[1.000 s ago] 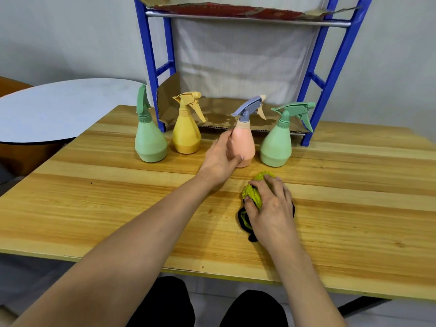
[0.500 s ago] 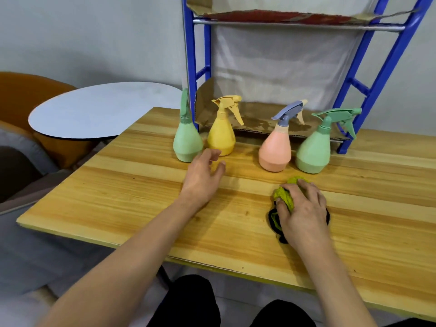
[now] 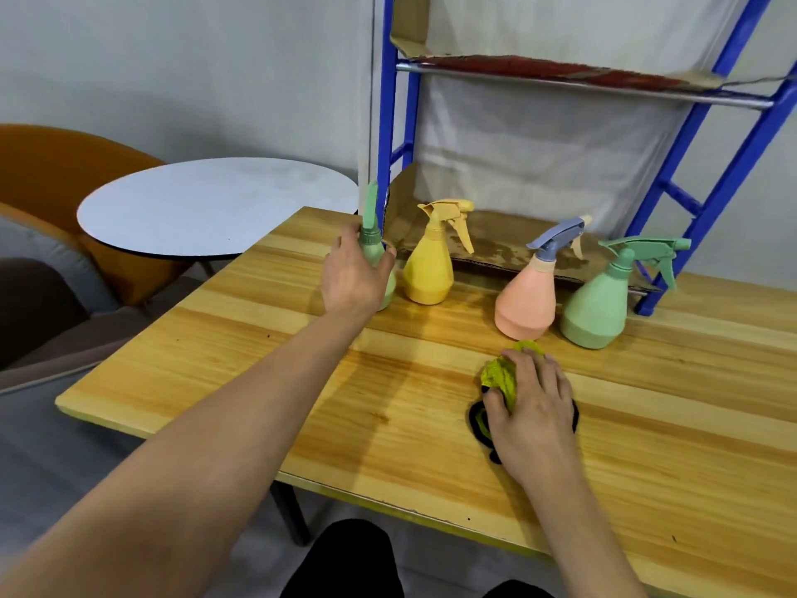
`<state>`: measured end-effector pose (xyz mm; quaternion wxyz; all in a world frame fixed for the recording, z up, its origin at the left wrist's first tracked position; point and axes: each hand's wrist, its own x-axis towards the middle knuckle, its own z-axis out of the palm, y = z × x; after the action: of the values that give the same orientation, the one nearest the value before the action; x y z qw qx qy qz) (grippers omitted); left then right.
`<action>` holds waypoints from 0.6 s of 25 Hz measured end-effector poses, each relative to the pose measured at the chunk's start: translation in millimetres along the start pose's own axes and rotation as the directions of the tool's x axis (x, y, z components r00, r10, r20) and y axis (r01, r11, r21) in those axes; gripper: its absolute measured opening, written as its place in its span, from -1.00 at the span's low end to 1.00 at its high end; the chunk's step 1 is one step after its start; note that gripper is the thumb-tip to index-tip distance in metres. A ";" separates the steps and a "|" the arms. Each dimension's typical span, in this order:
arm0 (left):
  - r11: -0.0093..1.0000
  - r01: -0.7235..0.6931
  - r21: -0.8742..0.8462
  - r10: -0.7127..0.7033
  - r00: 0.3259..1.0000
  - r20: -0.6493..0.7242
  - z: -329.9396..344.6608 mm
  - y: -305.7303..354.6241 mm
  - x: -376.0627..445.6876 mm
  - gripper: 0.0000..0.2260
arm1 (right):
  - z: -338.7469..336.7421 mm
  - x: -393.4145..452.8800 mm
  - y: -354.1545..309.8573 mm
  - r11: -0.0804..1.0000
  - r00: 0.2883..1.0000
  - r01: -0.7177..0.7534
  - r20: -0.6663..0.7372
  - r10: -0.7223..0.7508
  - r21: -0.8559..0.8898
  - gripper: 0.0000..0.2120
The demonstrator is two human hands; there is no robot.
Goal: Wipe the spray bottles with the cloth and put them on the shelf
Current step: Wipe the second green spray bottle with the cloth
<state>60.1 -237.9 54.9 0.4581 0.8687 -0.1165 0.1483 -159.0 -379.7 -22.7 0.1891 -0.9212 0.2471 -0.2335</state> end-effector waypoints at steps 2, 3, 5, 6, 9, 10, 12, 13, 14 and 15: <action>1.000 0.014 -0.006 -0.014 1.000 0.013 -1.8 -3.1 2.7 -0.52 | 0.0 -0.2 -1.5 1.000 1.000 -0.004 -0.003 0.004 0.004 -0.54; 1.000 0.005 -0.015 -0.004 1.000 0.026 -4.1 -5.4 2.3 -0.54 | 0.1 -0.9 -1.8 1.000 1.000 -0.004 -0.006 0.004 0.006 -0.53; 0.999 -0.024 -0.044 0.028 0.997 0.077 -10.4 -10.3 -0.3 -0.57 | -0.6 -2.1 -2.5 1.000 1.000 -0.005 -0.016 0.005 0.021 -0.51; 0.998 -0.031 -0.060 0.037 0.994 0.106 -16.0 -11.7 -3.3 -0.57 | -1.6 -2.9 -3.7 0.999 1.000 -0.016 -0.020 0.017 0.048 -0.48; 0.988 0.000 -0.154 0.031 0.979 0.201 -35.1 -13.1 -18.8 -0.60 | -7.5 -5.8 -6.9 0.989 0.998 -0.057 -0.034 0.062 0.139 -0.45; 0.983 0.010 -0.183 0.033 0.972 0.232 -41.0 -13.1 -26.7 -0.61 | -9.1 -6.9 -7.7 0.987 0.996 -0.074 -0.029 0.079 0.142 -0.47; 0.983 -0.008 -0.182 0.059 0.960 0.272 -50.9 -13.8 -43.7 -0.57 | -10.7 -8.0 -8.7 0.987 0.994 -0.101 -0.017 0.104 0.123 -0.50; 0.983 -0.021 -0.181 0.074 0.955 0.289 -54.7 -14.3 -51.8 -0.55 | -10.8 -8.4 -8.5 0.989 0.995 -0.099 -0.021 0.102 0.110 -0.52; 0.980 -0.024 -0.199 0.085 0.947 0.309 -58.4 -14.0 -59.8 -0.53 | -10.0 -9.2 -8.4 0.991 0.995 -0.087 -0.030 0.090 0.102 -0.55; 0.972 -0.016 -0.236 0.096 0.939 0.331 -61.5 -12.9 -67.5 -0.52 | -8.8 -9.9 -7.9 0.993 0.997 -0.065 -0.044 0.070 0.099 -0.58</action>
<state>-7.5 -175.2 53.4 0.5241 0.8186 -0.2351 -0.0053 -168.3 -370.0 -15.2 0.2355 -0.8963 0.2707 -0.2605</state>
